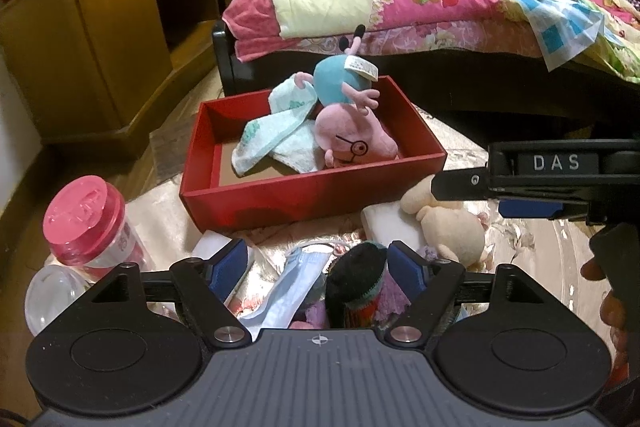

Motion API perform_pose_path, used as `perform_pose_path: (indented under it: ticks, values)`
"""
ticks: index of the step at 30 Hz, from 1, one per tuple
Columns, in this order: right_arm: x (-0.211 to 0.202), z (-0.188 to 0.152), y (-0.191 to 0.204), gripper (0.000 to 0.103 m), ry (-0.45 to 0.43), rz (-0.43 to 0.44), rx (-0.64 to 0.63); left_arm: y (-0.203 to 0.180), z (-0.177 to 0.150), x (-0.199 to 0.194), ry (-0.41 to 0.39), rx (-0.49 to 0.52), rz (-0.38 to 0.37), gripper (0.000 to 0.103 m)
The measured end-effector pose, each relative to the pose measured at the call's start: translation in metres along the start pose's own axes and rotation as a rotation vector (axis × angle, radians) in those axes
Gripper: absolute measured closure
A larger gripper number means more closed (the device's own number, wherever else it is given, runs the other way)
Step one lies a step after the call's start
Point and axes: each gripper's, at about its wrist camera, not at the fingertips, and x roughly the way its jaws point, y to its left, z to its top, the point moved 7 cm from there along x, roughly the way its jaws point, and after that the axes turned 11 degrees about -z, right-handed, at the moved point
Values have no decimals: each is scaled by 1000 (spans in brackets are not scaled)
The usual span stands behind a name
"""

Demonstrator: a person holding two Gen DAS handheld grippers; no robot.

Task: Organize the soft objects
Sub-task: 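Move the left tool to the pink knit ball while the right tool approaches the beige plush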

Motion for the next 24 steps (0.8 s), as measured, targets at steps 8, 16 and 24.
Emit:
perform_pose_path:
  ticks: [8, 16, 24]
  values:
    - [1, -1, -2, 41, 7, -7, 4, -3, -4, 3, 16, 16, 2, 27]
    - [3, -2, -3, 41, 13, -14, -2, -4, -8, 8, 34, 25, 4, 26]
    - [5, -3, -7, 41, 20, -27, 0, -6, -14, 13, 57, 31, 1, 26]
